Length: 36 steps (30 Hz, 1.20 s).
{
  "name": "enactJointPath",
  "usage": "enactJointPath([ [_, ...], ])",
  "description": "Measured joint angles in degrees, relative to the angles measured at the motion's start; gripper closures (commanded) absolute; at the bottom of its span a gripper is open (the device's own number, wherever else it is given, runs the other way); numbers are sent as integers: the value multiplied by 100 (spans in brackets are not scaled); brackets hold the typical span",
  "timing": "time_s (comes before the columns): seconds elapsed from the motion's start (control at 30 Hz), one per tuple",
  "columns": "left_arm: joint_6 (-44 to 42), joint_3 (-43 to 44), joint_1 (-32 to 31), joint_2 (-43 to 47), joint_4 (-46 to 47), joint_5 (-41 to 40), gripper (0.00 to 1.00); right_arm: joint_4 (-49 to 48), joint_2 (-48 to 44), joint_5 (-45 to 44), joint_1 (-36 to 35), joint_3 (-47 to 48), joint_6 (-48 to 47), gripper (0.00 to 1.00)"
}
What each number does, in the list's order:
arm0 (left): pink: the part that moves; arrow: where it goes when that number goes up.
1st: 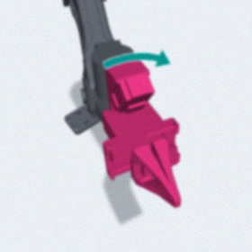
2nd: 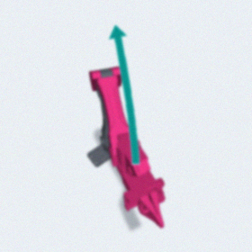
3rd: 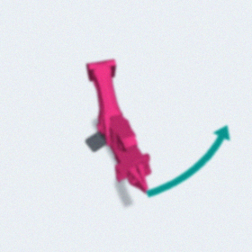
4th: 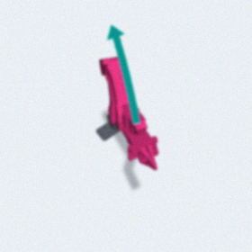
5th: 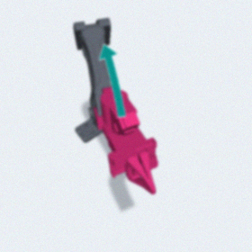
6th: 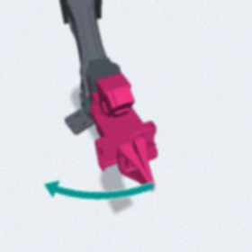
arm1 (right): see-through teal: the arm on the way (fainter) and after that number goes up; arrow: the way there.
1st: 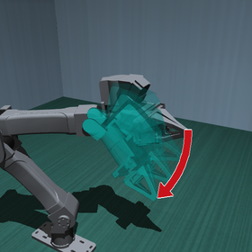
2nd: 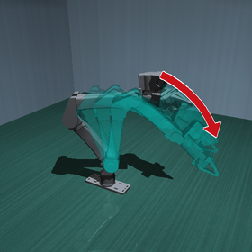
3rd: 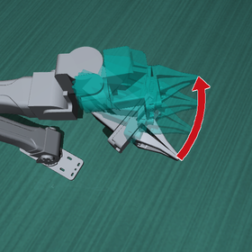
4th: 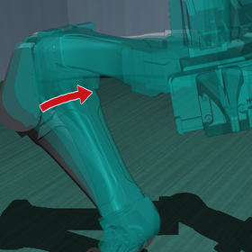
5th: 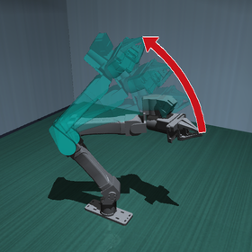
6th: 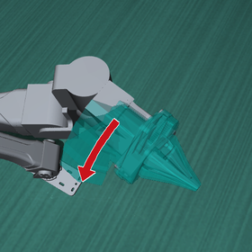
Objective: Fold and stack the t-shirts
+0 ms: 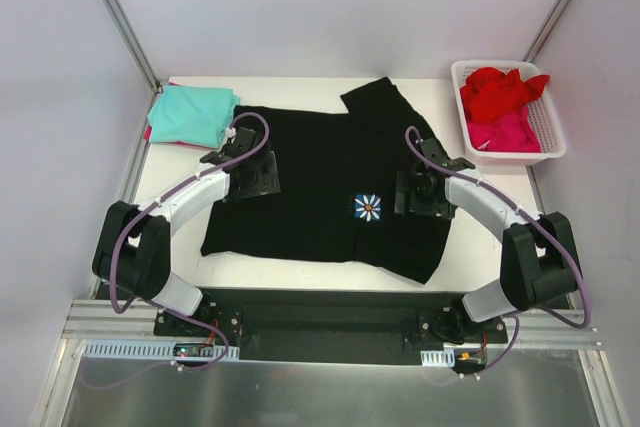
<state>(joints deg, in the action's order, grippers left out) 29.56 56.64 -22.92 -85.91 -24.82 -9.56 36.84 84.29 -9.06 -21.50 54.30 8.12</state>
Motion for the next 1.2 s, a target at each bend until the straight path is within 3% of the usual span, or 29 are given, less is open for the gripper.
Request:
enactJointPath([
  [0.3, 4, 138, 0, -262, 339, -118, 1, -262, 273, 17, 358, 387, -155, 1],
  [0.57, 15, -48, -13, -251, 407, 13, 1, -299, 254, 619, 470, 260, -177, 3],
  [0.9, 111, -282, -42, 70, 328, 162, 1, 11, -774, 1104, 466, -699, -144, 5],
  [1.2, 125, -282, -92, 125, 282, 195, 1, 210, -1449, 1305, 387, -1185, 20, 14],
])
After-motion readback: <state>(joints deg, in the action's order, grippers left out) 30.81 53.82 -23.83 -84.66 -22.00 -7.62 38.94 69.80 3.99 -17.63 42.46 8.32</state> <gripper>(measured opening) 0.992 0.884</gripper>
